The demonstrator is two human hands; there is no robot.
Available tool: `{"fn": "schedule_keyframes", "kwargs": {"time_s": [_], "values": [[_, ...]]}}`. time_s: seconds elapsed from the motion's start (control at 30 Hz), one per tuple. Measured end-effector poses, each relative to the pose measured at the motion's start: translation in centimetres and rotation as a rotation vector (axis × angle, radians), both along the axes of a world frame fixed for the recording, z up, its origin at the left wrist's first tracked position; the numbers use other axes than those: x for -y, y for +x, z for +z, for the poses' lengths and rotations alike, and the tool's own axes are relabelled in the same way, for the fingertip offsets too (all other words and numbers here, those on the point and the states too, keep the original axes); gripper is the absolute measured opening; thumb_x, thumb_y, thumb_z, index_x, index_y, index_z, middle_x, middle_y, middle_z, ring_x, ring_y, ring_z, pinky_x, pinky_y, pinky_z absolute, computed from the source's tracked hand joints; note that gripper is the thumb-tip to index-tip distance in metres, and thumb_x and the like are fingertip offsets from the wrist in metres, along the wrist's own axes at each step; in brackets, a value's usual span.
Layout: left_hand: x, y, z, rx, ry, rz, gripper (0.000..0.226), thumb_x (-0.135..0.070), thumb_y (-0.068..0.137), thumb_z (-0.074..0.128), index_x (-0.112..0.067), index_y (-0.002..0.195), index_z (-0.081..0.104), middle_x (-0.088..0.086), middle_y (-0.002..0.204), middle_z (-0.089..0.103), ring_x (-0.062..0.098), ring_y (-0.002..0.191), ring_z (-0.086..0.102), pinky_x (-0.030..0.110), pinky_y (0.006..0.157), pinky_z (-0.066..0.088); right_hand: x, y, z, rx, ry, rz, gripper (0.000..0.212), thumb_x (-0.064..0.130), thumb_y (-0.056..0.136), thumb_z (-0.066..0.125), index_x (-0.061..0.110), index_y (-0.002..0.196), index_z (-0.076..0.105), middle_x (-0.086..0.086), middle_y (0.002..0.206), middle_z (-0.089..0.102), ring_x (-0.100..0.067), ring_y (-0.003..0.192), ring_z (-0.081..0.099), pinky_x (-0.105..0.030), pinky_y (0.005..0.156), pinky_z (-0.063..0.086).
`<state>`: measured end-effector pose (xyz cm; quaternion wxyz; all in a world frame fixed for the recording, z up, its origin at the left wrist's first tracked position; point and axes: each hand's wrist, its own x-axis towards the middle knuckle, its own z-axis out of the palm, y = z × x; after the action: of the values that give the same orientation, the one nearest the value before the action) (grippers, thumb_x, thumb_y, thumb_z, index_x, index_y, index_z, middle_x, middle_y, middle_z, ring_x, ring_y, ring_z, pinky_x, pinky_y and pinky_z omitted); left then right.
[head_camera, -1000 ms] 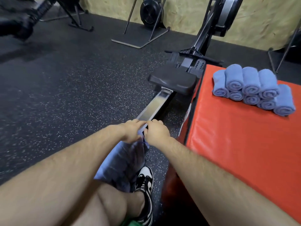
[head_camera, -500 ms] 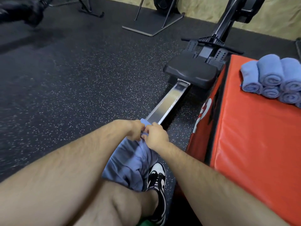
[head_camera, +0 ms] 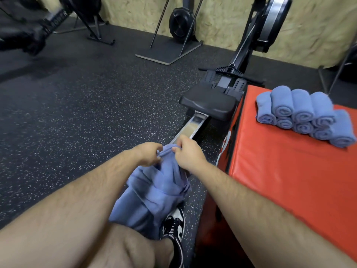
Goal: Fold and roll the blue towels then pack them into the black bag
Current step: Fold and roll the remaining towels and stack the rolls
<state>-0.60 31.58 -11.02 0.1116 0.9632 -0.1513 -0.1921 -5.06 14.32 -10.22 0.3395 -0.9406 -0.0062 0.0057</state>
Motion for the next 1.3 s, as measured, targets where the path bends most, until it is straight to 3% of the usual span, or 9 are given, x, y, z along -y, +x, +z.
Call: {"fn": "schedule_keyframes", "kwargs": {"time_s": [0.23, 0.37, 0.47, 0.63, 0.77, 0.87, 0.97, 1.07, 1.3], "values": [[1.7, 0.1, 2.5, 0.267, -0.165, 0.047, 0.026, -0.012, 0.088, 0.052, -0.022, 0.066, 0.04, -0.004, 0.069, 0.047, 0.026, 0.072, 0.049, 0.033, 0.06, 0.033, 1.8, 1.0, 2.2, 0.033, 0.093, -0.016, 0.005, 0.014, 0.089, 0.052, 0.017, 0.086, 0.049, 0.002, 0.079, 0.058, -0.022, 0.077, 0.056, -0.033, 0.062, 0.037], [1.6, -0.3, 1.3, 0.176, -0.123, 0.059, 0.009, -0.017, 0.091, 0.059, -0.016, 0.085, 0.053, 0.003, 0.086, 0.055, 0.029, 0.083, 0.055, 0.033, 0.066, 0.038, 1.4, 1.2, 1.6, -0.011, 0.064, -0.007, 0.006, 0.014, 0.088, 0.053, 0.018, 0.085, 0.05, 0.002, 0.081, 0.059, -0.02, 0.076, 0.055, -0.03, 0.06, 0.034], [0.7, -0.6, -0.3, 0.083, -0.029, 0.074, 0.035, -0.021, 0.087, 0.068, -0.009, 0.116, 0.052, 0.009, 0.115, 0.051, 0.028, 0.097, 0.056, 0.033, 0.077, 0.042, 0.8, 0.8, -0.4, -0.111, -0.014, -0.008, 0.006, 0.013, 0.089, 0.051, 0.018, 0.089, 0.048, -0.005, 0.094, 0.061, -0.026, 0.088, 0.057, -0.03, 0.069, 0.04], [-0.8, -1.5, -1.5, -0.075, 0.296, -0.015, 0.043, -0.034, 0.08, 0.078, -0.006, 0.109, 0.064, 0.015, 0.105, 0.064, 0.031, 0.092, 0.064, 0.034, 0.073, 0.05, -0.5, -0.2, -4.0, -0.142, -0.267, -0.055, 0.037, 0.017, 0.088, 0.062, 0.012, 0.12, 0.046, -0.013, 0.128, 0.043, -0.034, 0.118, 0.045, -0.041, 0.095, 0.044], [-2.2, -1.3, -3.0, -0.136, 0.411, 0.032, 0.078, -0.043, 0.072, 0.085, -0.011, 0.129, 0.043, 0.009, 0.121, 0.048, 0.029, 0.106, 0.061, 0.033, 0.082, 0.054, -2.6, -0.6, -4.3, -0.036, -0.254, 0.133, 0.014, 0.016, 0.079, 0.06, 0.029, 0.082, 0.057, 0.0, 0.103, 0.06, -0.025, 0.103, 0.055, -0.038, 0.088, 0.048], [-2.9, -1.6, -3.7, -0.368, 0.437, 0.032, 0.057, -0.036, 0.083, 0.078, -0.012, 0.127, 0.053, 0.007, 0.119, 0.063, 0.023, 0.1, 0.064, 0.023, 0.062, 0.054, -4.8, -1.0, -5.1, -0.189, -0.23, 0.29, 0.011, 0.023, 0.077, 0.059, 0.033, 0.071, 0.061, 0.008, 0.084, 0.066, -0.017, 0.088, 0.062, -0.033, 0.083, 0.051], [-3.3, -2.0, -4.9, -0.54, 0.478, 0.046, 0.039, -0.029, 0.094, 0.064, -0.006, 0.125, 0.061, 0.009, 0.123, 0.069, 0.022, 0.105, 0.066, 0.029, 0.085, 0.054, -6.4, -1.4, -6.3, -0.183, -0.255, 0.381, 0.019, 0.026, 0.082, 0.063, 0.027, 0.099, 0.071, 0.002, 0.103, 0.068, -0.019, 0.105, 0.058, -0.03, 0.091, 0.044], [-3.8, -1.9, -6.0, -0.549, 0.432, 0.052, 0.029, -0.023, 0.098, 0.055, -0.008, 0.121, 0.064, 0.004, 0.122, 0.07, 0.021, 0.111, 0.067, 0.028, 0.09, 0.052, -7.0, -1.7, -7.3, -0.2, -0.264, 0.363, 0.034, 0.035, 0.078, 0.072, 0.019, 0.107, 0.066, -0.002, 0.112, 0.065, -0.02, 0.109, 0.057, -0.03, 0.091, 0.042], [-2.7, -1.2, 0.0, -0.221, 0.095, -0.001, 0.019, -0.032, 0.08, 0.062, -0.014, 0.083, 0.065, 0.001, 0.071, 0.073, 0.018, 0.064, 0.068, 0.032, 0.064, 0.054, -6.7, -1.4, -5.9, -0.125, -0.058, 0.242, 0.018, 0.026, 0.088, 0.058, 0.022, 0.071, 0.053, -0.006, 0.079, 0.069, -0.031, 0.079, 0.064, -0.04, 0.075, 0.051]]}}
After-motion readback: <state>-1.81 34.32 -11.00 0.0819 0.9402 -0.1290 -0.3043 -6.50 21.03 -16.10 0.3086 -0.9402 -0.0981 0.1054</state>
